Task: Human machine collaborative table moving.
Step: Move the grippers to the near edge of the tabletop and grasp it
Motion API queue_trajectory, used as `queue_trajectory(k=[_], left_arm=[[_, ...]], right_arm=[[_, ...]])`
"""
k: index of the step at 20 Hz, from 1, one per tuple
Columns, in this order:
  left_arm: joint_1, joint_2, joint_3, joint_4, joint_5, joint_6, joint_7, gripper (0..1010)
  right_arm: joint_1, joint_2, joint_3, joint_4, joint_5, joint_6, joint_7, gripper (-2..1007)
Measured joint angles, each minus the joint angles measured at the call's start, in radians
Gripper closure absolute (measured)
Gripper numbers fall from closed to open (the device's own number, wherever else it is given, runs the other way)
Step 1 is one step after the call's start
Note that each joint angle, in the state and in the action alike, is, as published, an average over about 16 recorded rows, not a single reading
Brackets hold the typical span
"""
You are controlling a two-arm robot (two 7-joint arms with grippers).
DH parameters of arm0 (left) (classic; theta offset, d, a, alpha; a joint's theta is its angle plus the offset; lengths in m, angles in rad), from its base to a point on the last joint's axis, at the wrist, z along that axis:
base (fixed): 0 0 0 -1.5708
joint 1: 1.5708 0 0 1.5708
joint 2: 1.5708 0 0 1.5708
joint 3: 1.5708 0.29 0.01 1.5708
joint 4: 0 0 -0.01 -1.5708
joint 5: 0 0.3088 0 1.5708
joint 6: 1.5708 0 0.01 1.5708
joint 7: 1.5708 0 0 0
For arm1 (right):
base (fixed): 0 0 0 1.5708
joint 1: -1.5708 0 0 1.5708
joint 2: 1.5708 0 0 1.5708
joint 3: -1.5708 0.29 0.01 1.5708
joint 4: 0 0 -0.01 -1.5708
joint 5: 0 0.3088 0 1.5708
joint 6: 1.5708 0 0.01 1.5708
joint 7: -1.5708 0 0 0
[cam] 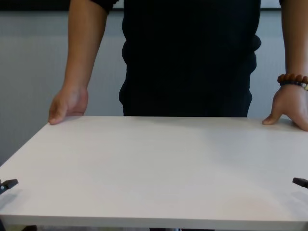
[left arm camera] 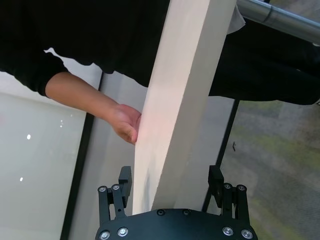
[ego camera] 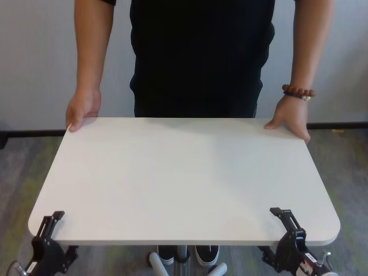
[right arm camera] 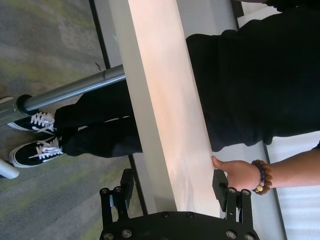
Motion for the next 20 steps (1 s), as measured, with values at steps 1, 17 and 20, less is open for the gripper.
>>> queue_trajectory(k=[1, 17, 20], left_arm=[[0.001, -0.002, -0.003, -0.001, -0.003, -0.002, -0.002, 17], [0.005, -0.010, -0.015, -0.004, -0.021, -0.011, -0.010, 17], [0.005, -0.009, -0.013, -0.004, -0.018, -0.010, -0.009, 17]], right_arm=[[0.000, -0.001, 0.002, 0.000, -0.001, -0.001, 0.000, 4], [-0.004, -0.009, 0.011, 0.002, 0.002, -0.008, 0.003, 4], [-0.003, -0.009, 0.010, 0.002, 0.001, -0.007, 0.003, 4]])
